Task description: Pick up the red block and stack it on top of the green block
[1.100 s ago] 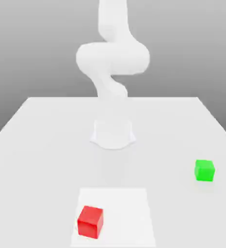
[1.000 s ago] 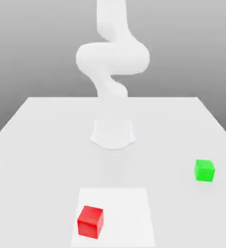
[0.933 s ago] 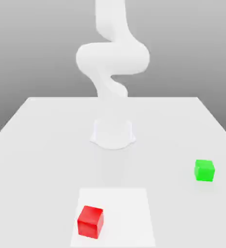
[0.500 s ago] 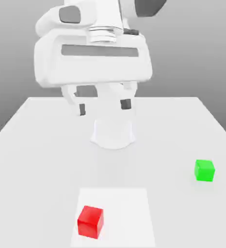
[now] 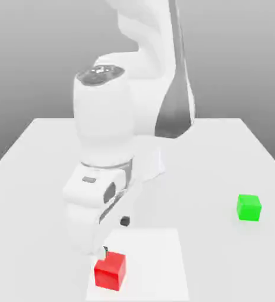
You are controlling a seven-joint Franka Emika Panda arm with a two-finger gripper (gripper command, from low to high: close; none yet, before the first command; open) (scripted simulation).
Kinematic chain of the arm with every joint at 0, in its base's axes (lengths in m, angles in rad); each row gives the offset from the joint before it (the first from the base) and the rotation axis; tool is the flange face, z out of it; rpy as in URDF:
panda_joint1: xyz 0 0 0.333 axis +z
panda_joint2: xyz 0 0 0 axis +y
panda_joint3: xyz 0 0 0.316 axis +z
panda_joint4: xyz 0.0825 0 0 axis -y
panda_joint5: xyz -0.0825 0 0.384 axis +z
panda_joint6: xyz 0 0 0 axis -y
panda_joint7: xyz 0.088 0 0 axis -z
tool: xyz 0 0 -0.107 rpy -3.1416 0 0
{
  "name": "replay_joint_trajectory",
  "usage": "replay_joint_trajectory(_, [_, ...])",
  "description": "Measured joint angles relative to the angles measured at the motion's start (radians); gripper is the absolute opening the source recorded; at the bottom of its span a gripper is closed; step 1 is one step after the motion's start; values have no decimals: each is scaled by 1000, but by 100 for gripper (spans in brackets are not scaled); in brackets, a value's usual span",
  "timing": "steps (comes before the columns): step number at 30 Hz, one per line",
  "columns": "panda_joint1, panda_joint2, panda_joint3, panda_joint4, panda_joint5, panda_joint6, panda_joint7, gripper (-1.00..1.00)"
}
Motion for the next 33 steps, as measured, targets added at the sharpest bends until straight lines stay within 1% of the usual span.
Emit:
replay_joint_trajectory(1, [-15, 31, 17, 1, 12, 22, -24, 0])
replay_joint_trajectory(5, [-85, 173, 107, 23, 114, 132, -114, 0])
replay_joint_trajectory(6, [-100, 196, 125, 27, 131, 150, -127, -100])
replay_joint_trajectory(13, [-99, 195, 125, 27, 130, 147, -127, -100])
replay_joint_trajectory(18, [-46, 36, 45, -3, -4, 23, -27, -100])
replay_joint_trajectory(19, [-26, 9, 57, -14, -22, 8, -11, -100])
replay_joint_trajectory(23, [96, -65, 163, -70, -51, -11, 34, -100])
replay_joint_trajectory(25, [215, -105, 223, -102, -62, -18, 56, -100])
replay_joint_trajectory(29, [411, -184, 308, -166, -85, -31, 101, -100])
replay_joint_trajectory(33, [536, -265, 402, -229, -116, -41, 151, -100])
